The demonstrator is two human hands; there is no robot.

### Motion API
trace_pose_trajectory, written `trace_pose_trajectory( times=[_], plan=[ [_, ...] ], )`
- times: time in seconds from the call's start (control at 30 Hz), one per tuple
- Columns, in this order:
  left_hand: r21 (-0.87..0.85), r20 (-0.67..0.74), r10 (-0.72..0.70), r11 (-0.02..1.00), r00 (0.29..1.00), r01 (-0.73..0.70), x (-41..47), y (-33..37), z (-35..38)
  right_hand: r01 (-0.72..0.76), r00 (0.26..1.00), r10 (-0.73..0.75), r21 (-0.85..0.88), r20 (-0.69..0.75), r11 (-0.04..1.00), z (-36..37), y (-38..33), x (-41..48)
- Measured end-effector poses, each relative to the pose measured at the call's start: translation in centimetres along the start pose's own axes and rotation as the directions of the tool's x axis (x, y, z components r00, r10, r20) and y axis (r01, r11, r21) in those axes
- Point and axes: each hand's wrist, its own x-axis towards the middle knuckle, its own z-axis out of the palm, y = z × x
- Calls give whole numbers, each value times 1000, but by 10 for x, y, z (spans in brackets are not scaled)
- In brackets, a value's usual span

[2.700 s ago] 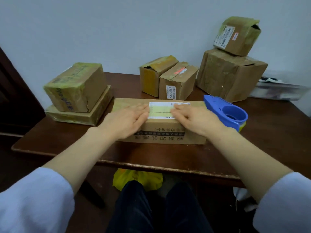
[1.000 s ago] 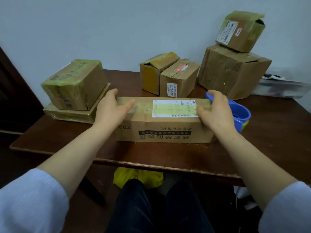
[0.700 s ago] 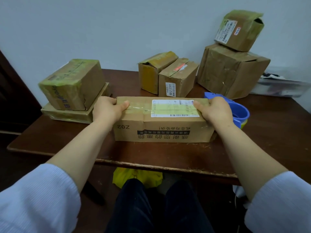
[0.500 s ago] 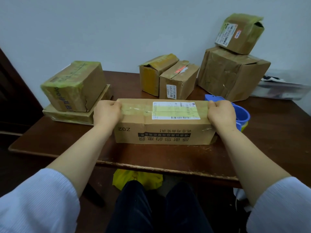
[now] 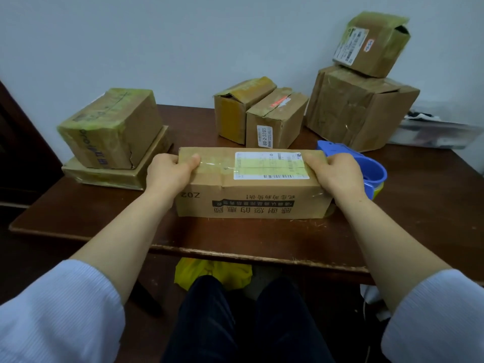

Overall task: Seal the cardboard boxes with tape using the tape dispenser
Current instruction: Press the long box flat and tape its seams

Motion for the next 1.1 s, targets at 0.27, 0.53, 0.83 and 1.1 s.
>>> trace_pose_trajectory(
  times=[0.27,0.53,0.83,1.1],
  plan=[
    [-80,-246,36,995,969,-57,-6,-6,-1,-58,998,57,293,13,954,-1,4,-9],
    [-49,-161,84,994,983,-93,-1,-5,-8,-40,997,20,266,77,963,-7,1,-13],
    [553,9,326,786,945,-276,-2,3,-5,98,989,-98,10,110,995,-8,-2,-13],
    [623,639,176,454,749,-638,-8,40,-1,112,993,-113,47,26,993,-18,2,-17]
  ],
)
